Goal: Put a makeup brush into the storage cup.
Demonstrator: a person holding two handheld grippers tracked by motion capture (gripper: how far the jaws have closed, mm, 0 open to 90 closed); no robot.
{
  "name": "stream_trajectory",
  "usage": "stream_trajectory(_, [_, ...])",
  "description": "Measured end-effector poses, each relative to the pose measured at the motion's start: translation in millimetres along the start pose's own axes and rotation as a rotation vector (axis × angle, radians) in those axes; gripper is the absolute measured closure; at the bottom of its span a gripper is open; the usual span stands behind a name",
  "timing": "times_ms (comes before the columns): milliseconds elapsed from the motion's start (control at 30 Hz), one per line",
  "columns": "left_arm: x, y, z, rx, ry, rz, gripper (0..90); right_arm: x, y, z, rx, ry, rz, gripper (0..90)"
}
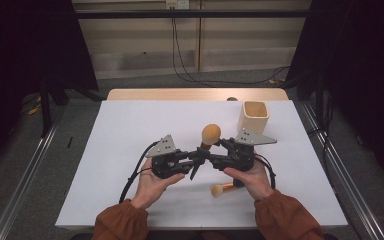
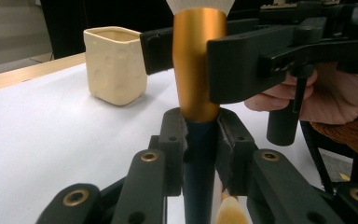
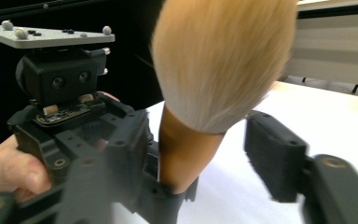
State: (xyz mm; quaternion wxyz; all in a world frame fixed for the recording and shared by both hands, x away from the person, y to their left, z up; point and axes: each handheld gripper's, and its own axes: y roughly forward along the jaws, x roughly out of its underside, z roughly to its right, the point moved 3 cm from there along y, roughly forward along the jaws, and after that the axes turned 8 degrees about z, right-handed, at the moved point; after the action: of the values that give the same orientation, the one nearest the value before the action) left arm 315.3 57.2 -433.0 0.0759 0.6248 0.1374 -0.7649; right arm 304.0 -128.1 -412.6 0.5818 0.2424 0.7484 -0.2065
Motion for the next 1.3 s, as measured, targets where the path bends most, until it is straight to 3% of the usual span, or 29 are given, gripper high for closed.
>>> stream_trajectory(100, [0.0, -0.9, -2.4, -0.005, -0.007, 0.001, 74.3, 2.5, 1.5, -0.9, -0.021, 0.013, -0.013, 51.6])
stream_trajectory(133, [0.1, -1.3, -2.7, -0.006, -0.006, 0.001, 74.3, 3.2, 2.1, -1.5, -0.032, 0.024, -0.009, 57.7])
stream_trajectory(267, [1.2, -1.5, -3.0, -0.005, -0.007, 0.002, 74.3, 3.3, 2.5, 0.3, -0.033, 0.04, -0.003, 64.1])
stream_trajectory(567, [4.0, -0.7, -3.2, -0.009, 0.012, 0.001, 74.2, 5.4, 2.9, 0.8, -0.039, 0.039, -0.013, 65.0])
stream_trajectory(867, [4.2, -0.6, -4.6, -0.012, 0.003, 0.008, 72.2, 3.9, 1.9, 0.6, -0.039, 0.018, -0.012, 65.3])
stream_trajectory(1300, [8.9, -2.1, -3.5, -0.059, 0.019, -0.013, 60.3, -0.1, 0.5, 0.7, -0.037, 0.002, -0.005, 65.4])
